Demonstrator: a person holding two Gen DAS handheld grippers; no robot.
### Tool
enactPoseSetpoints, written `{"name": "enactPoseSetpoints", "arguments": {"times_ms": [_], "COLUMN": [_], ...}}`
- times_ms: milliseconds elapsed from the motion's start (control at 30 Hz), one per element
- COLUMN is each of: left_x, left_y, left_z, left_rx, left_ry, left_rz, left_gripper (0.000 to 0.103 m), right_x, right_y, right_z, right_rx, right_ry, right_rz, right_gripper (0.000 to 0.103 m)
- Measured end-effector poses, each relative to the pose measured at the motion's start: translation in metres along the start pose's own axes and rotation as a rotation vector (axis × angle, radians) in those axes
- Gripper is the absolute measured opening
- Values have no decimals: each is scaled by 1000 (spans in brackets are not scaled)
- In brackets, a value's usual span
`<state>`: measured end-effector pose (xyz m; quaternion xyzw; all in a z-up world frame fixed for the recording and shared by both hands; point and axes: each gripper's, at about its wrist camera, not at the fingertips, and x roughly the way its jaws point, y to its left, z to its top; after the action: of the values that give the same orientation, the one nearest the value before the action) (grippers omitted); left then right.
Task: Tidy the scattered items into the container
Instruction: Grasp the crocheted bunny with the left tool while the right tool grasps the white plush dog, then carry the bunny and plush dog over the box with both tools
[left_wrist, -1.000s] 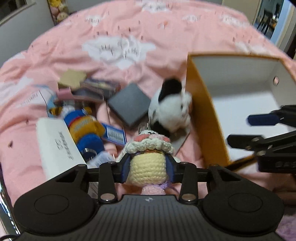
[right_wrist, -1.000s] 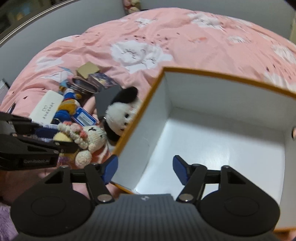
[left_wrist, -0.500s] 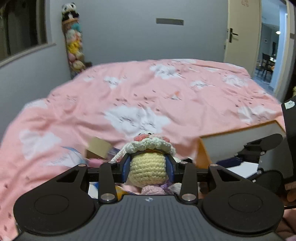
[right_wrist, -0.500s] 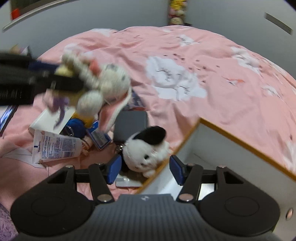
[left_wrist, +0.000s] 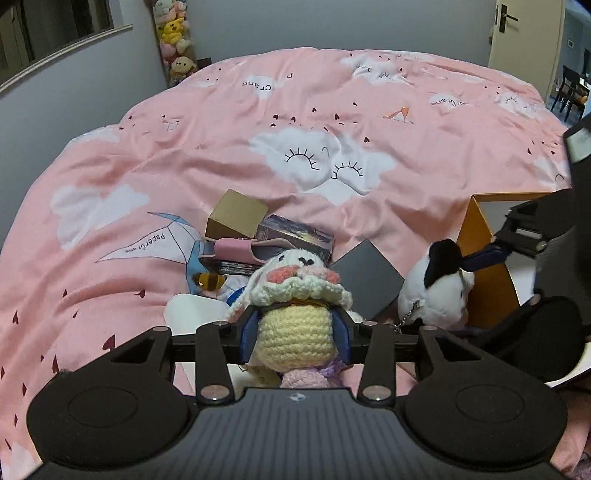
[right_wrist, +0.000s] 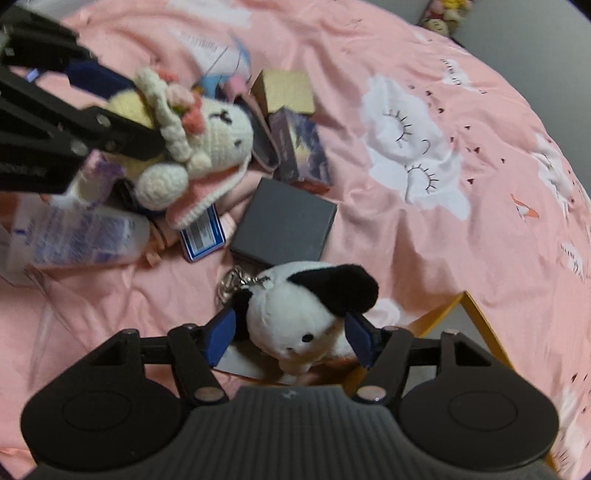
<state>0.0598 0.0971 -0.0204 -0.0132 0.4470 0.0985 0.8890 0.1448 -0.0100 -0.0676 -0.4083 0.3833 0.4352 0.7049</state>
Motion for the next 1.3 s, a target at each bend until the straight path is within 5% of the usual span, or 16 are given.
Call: {"name": "enactPoseSetpoints", "arguments": {"times_ms": [167, 400, 567, 833, 1133, 1300], "left_x": [13, 21, 16, -7, -50, -66], "left_y": [3, -2, 1, -6, -34, -64], "left_z": [-1, -2, -4, -8, 2, 10], "left_rx": [-12, 10, -20, 2, 45, 99], "left_ry": [86, 106, 74, -51, -288, -393], "left_rz": [-10, 1, -18, -26, -79, -125], "left_gripper": [58, 61, 53, 50, 50, 50], "right_x": [20, 40, 37, -8, -90, -138], "right_y": [7, 7, -1, -22, -55, -66], "right_z": [5, 11, 11, -7, -33, -58], "right_rx": [-75, -104, -39, 180, 505, 629], "right_ry": [28, 4, -49, -204, -408, -505], "right_rz": [-35, -100, -102, -45, 32, -38], "right_gripper": [82, 85, 73, 70, 70, 70]}}
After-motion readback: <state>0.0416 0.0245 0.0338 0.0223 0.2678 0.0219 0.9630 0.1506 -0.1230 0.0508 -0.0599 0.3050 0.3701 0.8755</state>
